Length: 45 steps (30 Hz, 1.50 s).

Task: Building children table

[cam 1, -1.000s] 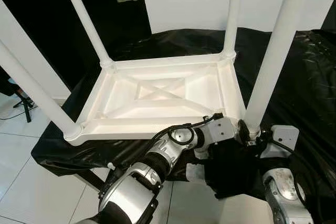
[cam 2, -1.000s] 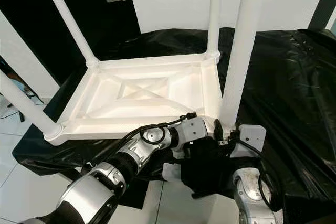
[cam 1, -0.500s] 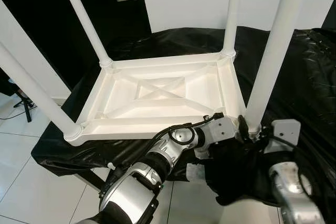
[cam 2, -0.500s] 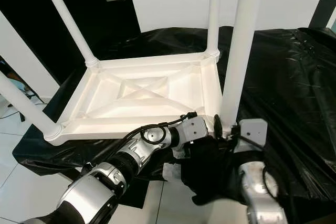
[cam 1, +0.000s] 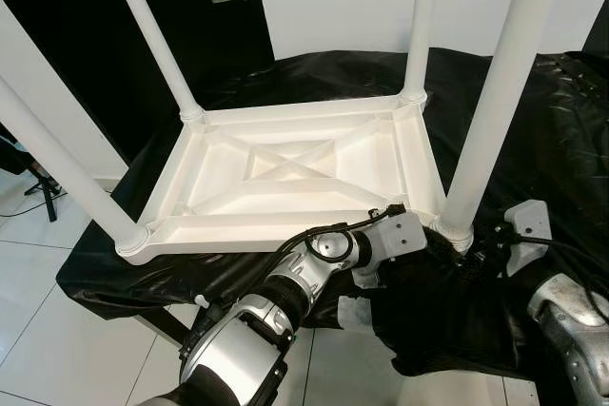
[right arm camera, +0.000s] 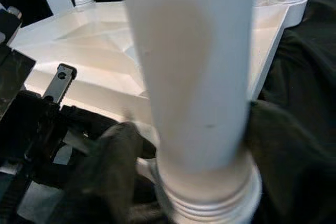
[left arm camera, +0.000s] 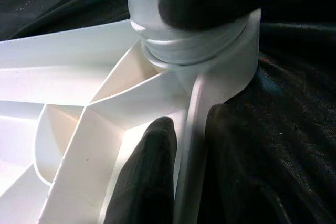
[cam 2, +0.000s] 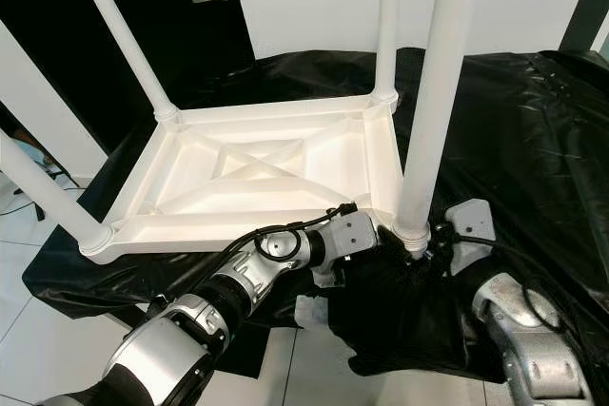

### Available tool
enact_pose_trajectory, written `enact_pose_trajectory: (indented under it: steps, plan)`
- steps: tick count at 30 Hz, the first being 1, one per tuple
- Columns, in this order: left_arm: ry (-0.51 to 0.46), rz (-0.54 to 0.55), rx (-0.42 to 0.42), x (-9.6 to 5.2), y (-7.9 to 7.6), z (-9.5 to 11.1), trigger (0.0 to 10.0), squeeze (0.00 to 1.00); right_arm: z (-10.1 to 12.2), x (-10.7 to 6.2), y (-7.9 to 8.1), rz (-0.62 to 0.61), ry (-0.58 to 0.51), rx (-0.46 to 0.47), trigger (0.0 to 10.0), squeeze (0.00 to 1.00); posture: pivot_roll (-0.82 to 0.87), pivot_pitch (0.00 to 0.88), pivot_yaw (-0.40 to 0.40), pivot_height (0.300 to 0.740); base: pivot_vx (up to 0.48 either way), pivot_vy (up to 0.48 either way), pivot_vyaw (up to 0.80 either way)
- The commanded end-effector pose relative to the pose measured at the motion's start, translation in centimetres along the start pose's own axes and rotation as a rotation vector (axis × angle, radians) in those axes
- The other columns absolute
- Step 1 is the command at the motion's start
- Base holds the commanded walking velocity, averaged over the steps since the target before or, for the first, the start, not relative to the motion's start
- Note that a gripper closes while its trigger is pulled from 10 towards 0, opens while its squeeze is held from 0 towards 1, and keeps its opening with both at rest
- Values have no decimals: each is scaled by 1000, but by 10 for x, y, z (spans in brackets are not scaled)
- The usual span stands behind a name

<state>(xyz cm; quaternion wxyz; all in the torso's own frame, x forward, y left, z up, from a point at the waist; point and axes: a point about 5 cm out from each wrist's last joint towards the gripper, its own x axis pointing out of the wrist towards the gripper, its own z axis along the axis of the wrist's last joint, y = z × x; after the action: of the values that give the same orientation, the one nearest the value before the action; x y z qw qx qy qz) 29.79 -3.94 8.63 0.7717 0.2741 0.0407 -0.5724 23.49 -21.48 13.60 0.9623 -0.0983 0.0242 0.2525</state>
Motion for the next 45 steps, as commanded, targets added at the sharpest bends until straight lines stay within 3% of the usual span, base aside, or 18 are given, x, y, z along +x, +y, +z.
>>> enact_pose_trajectory:
  steps: [1, 7, 13, 15, 16, 19, 22, 28, 29, 30, 31, 32, 33, 34, 38, 39, 40, 45]
  plan:
    - [192, -9, -97, 5, -35, -37, 10000, 0, -5, 3, 6, 73, 8, 34, 0, 0, -7, 0, 99, 740, 0, 0, 0]
    - [191, -10, -97, 5, -35, -37, 10000, 0, -4, 3, -4, 47, 8, 30, 0, 0, -7, 0, 101, 740, 0, 0, 0]
    - [189, -10, -94, 5, -34, -37, 10000, 0, -6, 4, -2, -30, 0, 52, 0, 0, -9, 0, 102, 740, 0, 0, 0]
    - [188, -10, -93, 5, -34, -37, 10000, 0, -7, 6, 7, -260, -31, 79, 0, 0, -9, 0, 102, 740, 0, 0, 0]
    - [188, -10, -93, 5, -34, -37, 10000, 0, -7, 6, 7, -260, -31, 79, 0, 0, -9, 0, 102, 740, 0, 0, 0]
    - [187, -13, -93, 6, -35, -36, 10000, 0, -8, 0, 27, -483, -73, 113, 0, 0, -12, 0, 105, 740, 0, 0, 0]
    - [187, -18, -92, 6, -36, -36, 10000, 0, -10, -3, 33, -531, -88, 112, 0, 0, -12, 0, 106, 740, 0, 0, 0]
    - [186, -20, -91, 6, -36, -36, 10000, 0, -8, -7, 26, -658, -107, 95, 0, 0, -12, 0, 108, 740, 0, 0, 0]
    - [186, -20, -90, 6, -36, -36, 10000, 0, -8, -5, 27, -659, -105, 94, 2196, 0, -12, 0, 109, 740, 0, 0, 0]
    - [186, -21, -90, 6, -36, -36, 10000, 0, -8, -3, 28, -638, -105, 87, 7804, 0, -12, 0, 109, 740, 0, 0, 0]
    - [186, -21, -90, 6, -36, -36, 10000, 0, -8, -3, 28, -638, -105, 87, 7804, 0, -12, 0, 109, 740, 0, 0, 0]
    - [186, -22, -91, 6, -37, -36, 10000, 0, -6, -1, 29, -604, -112, 76, 10000, 231, -12, 0, 109, 740, 0, 0, 0]
    - [186, -23, -91, 6, -37, -36, 10000, 0, -4, 0, 30, -591, -117, 66, 10000, 231, -12, 0, 108, 740, 0, 0, 0]
    - [187, -23, -91, 6, -37, -36, 10000, 0, -2, 2, 29, -557, -122, 66, 10000, 1000, -14, 0, 108, 740, 0, 0, 0]
    - [188, -22, -92, 6, -37, -36, 10000, 0, 6, 7, 18, -418, -147, 37, 10000, 1000, -17, 0, 107, 740, 0, 0, 0]
    - [188, -22, -91, 7, -37, -36, 10000, 0, 9, 9, 14, -373, -149, 9, 10000, 247, -19, 0, 106, 740, 0, 0, 0]
    - [186, -22, -91, 7, -37, -35, 10000, 0, 11, 11, 10, -310, -145, -15, 10000, 0, -17, 0, 102, 740, 0, 0, 0]
    - [182, -19, -95, 8, -37, -34, 10000, 0, 10, 14, 10, -110, -97, -42, 10000, 0, -7, 0, 93, 740, 0, 0, 0]
